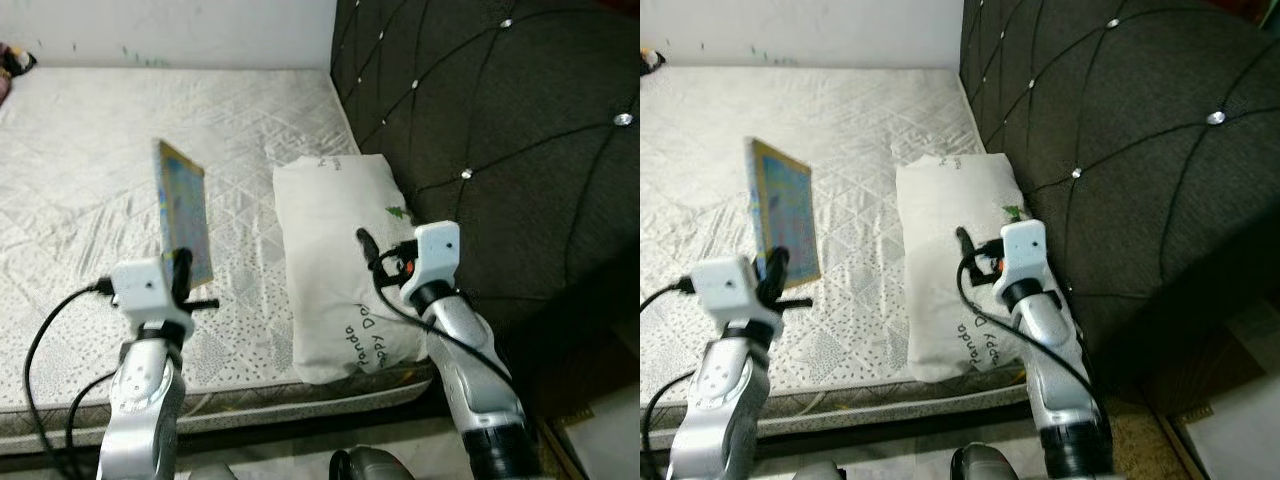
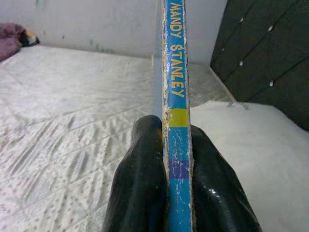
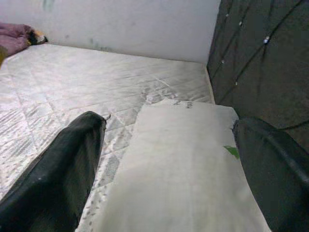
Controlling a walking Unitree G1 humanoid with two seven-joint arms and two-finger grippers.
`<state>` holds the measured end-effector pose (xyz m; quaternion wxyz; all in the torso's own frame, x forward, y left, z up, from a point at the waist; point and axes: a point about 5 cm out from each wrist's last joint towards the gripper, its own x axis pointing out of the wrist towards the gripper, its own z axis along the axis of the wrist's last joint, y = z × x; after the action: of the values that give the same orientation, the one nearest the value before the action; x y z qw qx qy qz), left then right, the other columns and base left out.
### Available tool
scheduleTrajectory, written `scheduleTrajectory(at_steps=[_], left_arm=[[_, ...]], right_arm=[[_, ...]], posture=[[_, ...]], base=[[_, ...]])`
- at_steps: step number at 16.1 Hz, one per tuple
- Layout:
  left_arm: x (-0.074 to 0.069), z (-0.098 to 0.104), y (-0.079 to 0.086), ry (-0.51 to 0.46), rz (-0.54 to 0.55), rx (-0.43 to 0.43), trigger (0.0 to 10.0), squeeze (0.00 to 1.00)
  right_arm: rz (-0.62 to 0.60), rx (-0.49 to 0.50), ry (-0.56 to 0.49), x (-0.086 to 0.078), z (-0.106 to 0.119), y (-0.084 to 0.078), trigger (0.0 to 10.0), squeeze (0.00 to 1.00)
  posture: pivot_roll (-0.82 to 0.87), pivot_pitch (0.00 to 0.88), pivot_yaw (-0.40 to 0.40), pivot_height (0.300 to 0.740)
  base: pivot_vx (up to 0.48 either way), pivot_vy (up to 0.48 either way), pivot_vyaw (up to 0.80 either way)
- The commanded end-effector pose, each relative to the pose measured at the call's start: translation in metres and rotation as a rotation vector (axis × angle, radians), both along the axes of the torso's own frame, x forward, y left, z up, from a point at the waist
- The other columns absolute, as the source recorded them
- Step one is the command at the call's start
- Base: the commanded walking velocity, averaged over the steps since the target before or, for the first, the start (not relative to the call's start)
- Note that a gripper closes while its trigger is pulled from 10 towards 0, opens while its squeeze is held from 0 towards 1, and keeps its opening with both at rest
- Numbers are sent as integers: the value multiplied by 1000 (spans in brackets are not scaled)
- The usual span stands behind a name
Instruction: Clean up the room
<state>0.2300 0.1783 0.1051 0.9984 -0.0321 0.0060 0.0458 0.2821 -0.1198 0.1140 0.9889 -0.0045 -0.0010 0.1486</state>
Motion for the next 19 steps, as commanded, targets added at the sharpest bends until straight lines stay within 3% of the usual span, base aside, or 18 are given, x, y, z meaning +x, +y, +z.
scheduleTrajectory(at_steps=[1,11,14,19], left_arm=[[-2,10,-3,-39,-5,2,10000,0],[-4,8,-6,-10,-2,-33,10000,0],[-1,11,-7,-15,7,-43,10000,0],[7,14,-2,-24,49,-59,10000,0]], right_arm=[[8,0,-5,-1,3,-1,10000,0],[64,-7,38,-4,-2,2,10000,0],[72,-9,44,-3,-1,2,10000,0],[77,-8,49,1,-1,2,10000,0]], posture=[[-33,0,-55,740],[-28,0,-75,730],[-32,0,-75,705],[-37,0,-78,705]], base=[[0,0,0],[0,0,0],[0,0,0],[0,0,0]])
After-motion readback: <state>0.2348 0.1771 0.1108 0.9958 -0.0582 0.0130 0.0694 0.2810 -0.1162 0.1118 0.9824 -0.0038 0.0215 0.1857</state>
